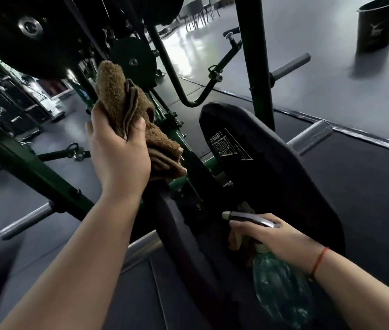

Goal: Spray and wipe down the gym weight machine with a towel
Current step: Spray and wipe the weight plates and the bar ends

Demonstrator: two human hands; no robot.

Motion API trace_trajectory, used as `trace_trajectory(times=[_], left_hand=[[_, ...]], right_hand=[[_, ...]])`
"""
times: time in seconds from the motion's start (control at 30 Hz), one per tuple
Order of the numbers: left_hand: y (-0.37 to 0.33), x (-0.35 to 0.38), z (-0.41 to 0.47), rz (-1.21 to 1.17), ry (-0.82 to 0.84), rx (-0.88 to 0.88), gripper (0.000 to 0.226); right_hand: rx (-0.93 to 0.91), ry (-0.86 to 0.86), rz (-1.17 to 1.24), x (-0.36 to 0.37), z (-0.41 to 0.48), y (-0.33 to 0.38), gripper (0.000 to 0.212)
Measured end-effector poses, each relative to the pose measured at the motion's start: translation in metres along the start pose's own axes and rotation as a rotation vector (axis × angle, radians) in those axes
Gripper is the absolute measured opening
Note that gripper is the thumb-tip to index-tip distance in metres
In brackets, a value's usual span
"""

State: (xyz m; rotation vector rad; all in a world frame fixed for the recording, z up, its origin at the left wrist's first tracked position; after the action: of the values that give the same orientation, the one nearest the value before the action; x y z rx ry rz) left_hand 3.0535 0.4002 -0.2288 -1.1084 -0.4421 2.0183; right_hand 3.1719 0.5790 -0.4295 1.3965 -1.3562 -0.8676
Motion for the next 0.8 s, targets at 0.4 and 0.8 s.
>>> trace_trajectory(times=[0.4, 0.8], left_hand=[[-0.010, 0.004, -0.007, 0.145, -0.021, -0.009, 0.048], [-0.016, 0.007, -0.010, 0.316, -0.036, -0.025, 0.052]], right_hand=[[-0.014, 0.328, 0.014, -0.001, -0.004, -0.022, 0.018], [0.178, 0.351, 0.030, -0.013, -0.012, -0.095, 0.064]])
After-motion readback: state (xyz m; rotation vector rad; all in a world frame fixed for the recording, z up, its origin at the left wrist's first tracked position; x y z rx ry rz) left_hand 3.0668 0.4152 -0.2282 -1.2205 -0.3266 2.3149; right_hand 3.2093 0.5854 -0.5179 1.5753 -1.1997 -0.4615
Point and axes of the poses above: each hand's wrist, its own z-axis towards the middle knuckle, its own x-axis out of the palm, y = z × x, the point moved 3 cm from there along z, towards the middle knuckle, and after that the axes turned 12 degrees about y, right-handed, at the moved point
